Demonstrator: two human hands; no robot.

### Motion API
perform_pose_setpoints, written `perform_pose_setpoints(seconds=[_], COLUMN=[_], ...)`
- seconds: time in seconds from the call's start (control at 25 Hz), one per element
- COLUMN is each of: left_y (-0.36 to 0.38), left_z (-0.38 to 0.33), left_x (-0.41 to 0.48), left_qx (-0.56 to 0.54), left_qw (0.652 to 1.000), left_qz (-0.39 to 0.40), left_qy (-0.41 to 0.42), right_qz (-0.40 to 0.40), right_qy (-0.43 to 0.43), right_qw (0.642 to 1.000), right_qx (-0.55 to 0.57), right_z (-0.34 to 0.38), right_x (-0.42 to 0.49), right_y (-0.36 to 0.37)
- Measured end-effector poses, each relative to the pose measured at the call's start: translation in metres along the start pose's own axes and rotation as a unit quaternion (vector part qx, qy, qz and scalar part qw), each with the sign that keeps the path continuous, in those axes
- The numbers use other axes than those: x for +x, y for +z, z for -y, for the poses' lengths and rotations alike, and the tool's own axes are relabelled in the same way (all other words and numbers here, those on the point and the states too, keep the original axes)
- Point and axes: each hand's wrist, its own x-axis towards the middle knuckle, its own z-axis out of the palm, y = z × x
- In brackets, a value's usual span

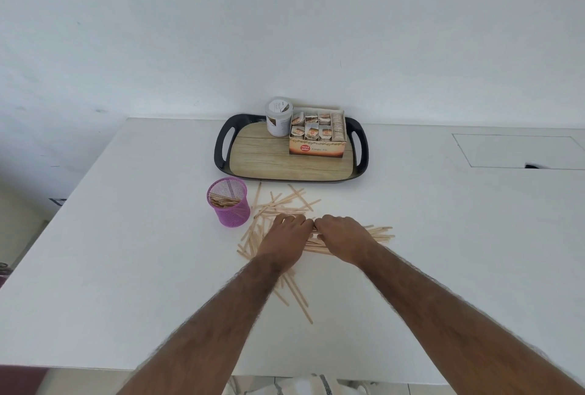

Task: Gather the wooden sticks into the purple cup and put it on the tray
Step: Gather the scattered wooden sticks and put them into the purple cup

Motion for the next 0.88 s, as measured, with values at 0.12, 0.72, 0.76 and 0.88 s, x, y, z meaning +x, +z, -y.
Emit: perform_pose_setpoints(seconds=[0.12, 0.72, 0.76, 0.88], left_y=[0.001, -0.017, -0.016, -0.015], left_z=[0.006, 0.003, 0.003, 0.004], left_x=[-0.002, -0.009, -0.008, -0.005], left_qx=[-0.008, -0.140, -0.148, -0.166], left_qw=[1.000, 0.984, 0.982, 0.979], left_qz=[0.011, 0.029, 0.036, 0.048], left_qy=[-0.009, -0.108, -0.111, -0.104], right_qz=[-0.001, 0.003, 0.005, 0.005], right_qy=[-0.002, 0.015, 0.018, 0.019], right_qw=[1.000, 1.000, 1.000, 1.000], right_qx=[-0.030, -0.013, -0.010, -0.004], right_z=[-0.004, -0.052, -0.054, -0.057], right_x=[0.001, -0.021, -0.023, -0.025], right_y=[0.003, -0.010, -0.012, -0.019])
